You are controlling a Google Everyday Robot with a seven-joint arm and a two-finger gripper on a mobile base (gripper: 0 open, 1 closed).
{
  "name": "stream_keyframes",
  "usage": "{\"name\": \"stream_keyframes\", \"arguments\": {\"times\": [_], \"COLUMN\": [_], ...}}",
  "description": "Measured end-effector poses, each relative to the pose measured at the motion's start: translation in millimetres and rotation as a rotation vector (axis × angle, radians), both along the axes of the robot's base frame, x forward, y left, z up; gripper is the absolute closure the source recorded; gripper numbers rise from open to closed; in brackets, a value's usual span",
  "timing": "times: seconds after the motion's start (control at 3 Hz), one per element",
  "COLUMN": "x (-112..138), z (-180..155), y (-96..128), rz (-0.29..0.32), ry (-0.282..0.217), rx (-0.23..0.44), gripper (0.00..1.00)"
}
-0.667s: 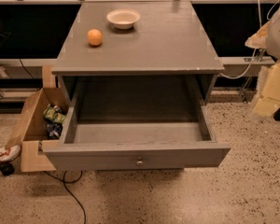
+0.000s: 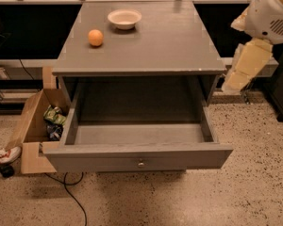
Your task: Place orange into top drawer
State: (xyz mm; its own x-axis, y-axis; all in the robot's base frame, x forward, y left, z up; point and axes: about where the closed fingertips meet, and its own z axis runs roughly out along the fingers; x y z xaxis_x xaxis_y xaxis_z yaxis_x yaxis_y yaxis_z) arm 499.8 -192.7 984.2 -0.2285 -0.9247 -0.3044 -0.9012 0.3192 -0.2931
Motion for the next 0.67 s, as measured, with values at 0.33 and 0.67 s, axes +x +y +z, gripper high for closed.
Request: {"name": "stream_keyframes", "arguments": {"times": [0.33,0.67], "x": [64,118], "z": [-4,-26], "y": [19,37], "rz": [-0.062,-0.153], "ry": [-0.035,-0.042], "rx": [0.126,0.310], "gripper": [0.00,0.00]}}
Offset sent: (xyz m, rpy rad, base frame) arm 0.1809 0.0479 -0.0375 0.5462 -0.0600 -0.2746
